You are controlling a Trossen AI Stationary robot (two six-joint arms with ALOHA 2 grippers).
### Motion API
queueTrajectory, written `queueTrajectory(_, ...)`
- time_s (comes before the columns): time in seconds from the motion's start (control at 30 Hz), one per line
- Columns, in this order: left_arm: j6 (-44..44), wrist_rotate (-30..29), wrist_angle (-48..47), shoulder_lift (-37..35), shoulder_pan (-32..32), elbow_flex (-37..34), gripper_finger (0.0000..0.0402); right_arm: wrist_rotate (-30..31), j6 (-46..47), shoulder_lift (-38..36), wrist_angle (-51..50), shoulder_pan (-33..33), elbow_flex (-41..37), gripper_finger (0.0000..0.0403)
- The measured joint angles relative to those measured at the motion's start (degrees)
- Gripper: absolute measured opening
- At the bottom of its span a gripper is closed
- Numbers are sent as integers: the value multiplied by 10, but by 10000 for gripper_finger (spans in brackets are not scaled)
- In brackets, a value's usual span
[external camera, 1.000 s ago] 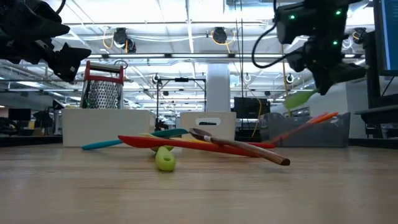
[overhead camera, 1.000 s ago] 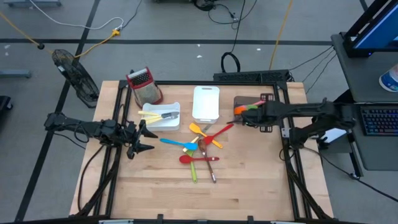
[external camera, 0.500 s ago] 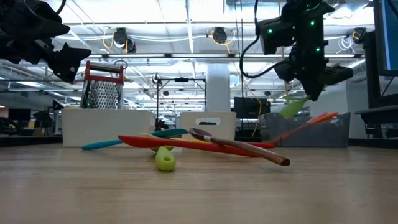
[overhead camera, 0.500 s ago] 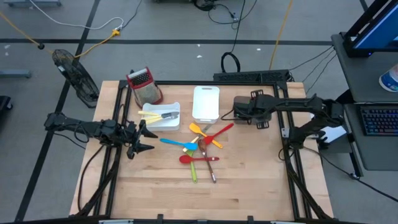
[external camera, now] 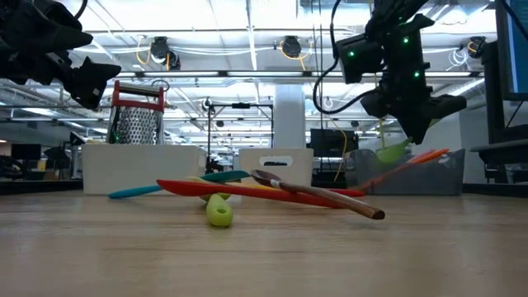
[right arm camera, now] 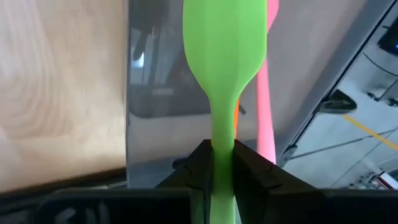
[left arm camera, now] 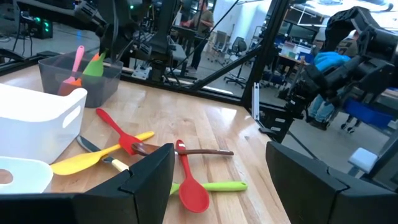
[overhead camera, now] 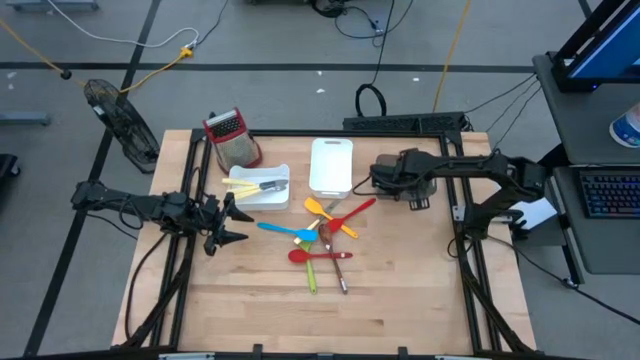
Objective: Pick & Place Kitchen Items
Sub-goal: Put the green spatula into the black bin, then put the blue spatula into the black bin
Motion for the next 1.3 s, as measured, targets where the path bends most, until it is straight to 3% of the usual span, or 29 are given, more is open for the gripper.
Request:
queueTrajectory(0.27,0,0,0,0,0,0,257,-1,3,0,30,0,0,53)
queueTrajectory(1.0,1,0,0,0,0,0,257,1,126,-5,29,14,-1,90)
queueTrajectory(1.3,3,0,0,0,0,0,258,2,217,-32,3,50,-1,79)
